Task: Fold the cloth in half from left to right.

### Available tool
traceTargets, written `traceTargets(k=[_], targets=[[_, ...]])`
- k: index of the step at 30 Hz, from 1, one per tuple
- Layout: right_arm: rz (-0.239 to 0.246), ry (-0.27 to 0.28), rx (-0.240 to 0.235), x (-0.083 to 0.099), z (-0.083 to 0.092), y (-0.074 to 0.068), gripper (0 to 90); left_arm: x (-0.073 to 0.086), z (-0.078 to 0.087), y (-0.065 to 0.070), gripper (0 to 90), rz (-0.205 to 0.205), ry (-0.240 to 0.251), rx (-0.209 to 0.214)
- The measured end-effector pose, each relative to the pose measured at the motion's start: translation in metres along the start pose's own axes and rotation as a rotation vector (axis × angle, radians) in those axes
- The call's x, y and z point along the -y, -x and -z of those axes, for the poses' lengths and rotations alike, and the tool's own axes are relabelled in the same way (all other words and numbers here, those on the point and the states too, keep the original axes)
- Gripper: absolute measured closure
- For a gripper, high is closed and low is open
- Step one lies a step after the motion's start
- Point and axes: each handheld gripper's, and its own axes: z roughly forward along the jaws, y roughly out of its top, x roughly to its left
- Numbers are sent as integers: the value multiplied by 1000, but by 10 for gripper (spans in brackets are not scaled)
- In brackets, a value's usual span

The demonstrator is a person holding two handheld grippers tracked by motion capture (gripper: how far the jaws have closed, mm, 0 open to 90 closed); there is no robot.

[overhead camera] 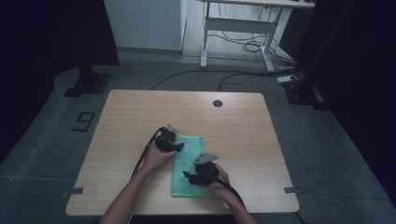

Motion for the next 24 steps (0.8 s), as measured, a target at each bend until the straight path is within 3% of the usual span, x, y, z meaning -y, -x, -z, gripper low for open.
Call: traceTargets(k=[2, 10, 21, 24], targets=[[-23, -6, 21, -2, -5, 17, 418, 0, 0, 0, 480, 0, 1, 1], [-45, 5, 56, -13, -22, 54, 421, 0, 0, 0, 480, -1, 2, 0], [-46, -12, 68, -27, -44, 85, 411, 2, 0, -1, 481, -5, 9, 6], [-68, -11, 82, -26, -48, 93, 410, 2, 0, -1, 481, -6, 9, 6]])
